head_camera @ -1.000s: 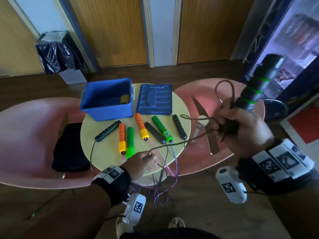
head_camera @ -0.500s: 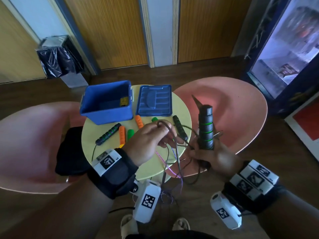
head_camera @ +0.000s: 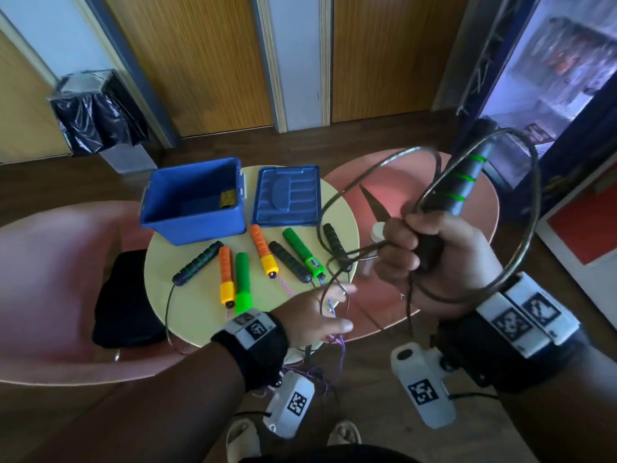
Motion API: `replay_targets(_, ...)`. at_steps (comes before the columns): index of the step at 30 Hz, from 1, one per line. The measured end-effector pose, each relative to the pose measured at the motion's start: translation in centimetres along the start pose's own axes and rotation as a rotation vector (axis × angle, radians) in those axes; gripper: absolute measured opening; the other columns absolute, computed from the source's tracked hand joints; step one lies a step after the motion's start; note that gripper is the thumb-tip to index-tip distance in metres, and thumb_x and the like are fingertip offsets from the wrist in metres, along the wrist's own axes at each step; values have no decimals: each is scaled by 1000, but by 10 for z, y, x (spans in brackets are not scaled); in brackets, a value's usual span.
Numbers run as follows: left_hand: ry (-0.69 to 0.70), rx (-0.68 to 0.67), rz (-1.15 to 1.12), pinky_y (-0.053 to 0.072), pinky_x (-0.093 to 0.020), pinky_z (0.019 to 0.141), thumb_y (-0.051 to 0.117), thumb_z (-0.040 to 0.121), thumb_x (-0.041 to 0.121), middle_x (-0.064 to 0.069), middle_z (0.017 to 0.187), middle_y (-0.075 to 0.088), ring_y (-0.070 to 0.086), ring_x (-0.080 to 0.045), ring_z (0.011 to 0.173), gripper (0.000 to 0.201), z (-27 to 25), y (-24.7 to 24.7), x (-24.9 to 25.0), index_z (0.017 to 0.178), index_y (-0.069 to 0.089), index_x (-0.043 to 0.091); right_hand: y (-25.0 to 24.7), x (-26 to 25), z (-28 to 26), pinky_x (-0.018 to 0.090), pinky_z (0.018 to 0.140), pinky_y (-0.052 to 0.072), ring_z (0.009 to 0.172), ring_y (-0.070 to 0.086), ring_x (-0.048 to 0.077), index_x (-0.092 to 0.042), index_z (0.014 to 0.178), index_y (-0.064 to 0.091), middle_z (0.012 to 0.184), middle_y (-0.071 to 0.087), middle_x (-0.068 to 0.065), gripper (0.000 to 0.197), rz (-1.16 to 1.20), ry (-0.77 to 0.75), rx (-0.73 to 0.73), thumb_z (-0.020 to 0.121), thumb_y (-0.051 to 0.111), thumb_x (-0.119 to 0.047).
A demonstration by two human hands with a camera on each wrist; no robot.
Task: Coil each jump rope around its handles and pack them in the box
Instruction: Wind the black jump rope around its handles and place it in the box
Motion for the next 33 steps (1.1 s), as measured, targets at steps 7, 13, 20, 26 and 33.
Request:
replay_targets(7,-236,44,16,46,-18,65,46,102,27,-14,99,74,65,-25,81,32,-7,-4,-44,85,66,8,-22,-65,-5,22,52,28,43,37,14,-21,78,49,58,39,-1,21,-156,-268,222,69,62,-8)
replay_targets(13,-81,185,-603,60,-33,68,36,106,25,-25,88,71,70,-28,69,39,-37,-40,22,76,51,5,-84,-20,-21,26,48,37,51,46,21,-13,75,67,60,52,13,15,-724,-147,406,67,68,0)
replay_targets(20,203,266,-842,53,-22,51,33,106,29,-19,78,72,68,-22,59,39,-44,-78,105,79,51,7,-68,72,-21,27,49,33,47,41,19,-18,54,65,51,51,6,13,-945,270,130,57,75,-26)
replay_targets(26,103,276,-675,52,-29,61,43,103,38,-18,85,75,71,-24,69,43,-38,-94,79,78,65,10,-83,29,-23,35,60,38,55,47,20,-5,67,62,54,53,6,44,-1139,255,242,48,74,-43)
replay_targets(33,-177,183,-213,42,-27,62,63,82,31,-10,84,68,60,-16,64,32,-8,-62,1,87,67,0,-134,-36,-62,30,50,35,51,42,25,2,62,61,57,48,21,26,-981,164,521,80,73,-11)
Point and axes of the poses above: each hand's wrist, its own z-axis towards the middle knuckle, its own y-axis out of the palm, x = y × z, the point moved 10 cm from there along z, towards the middle knuckle
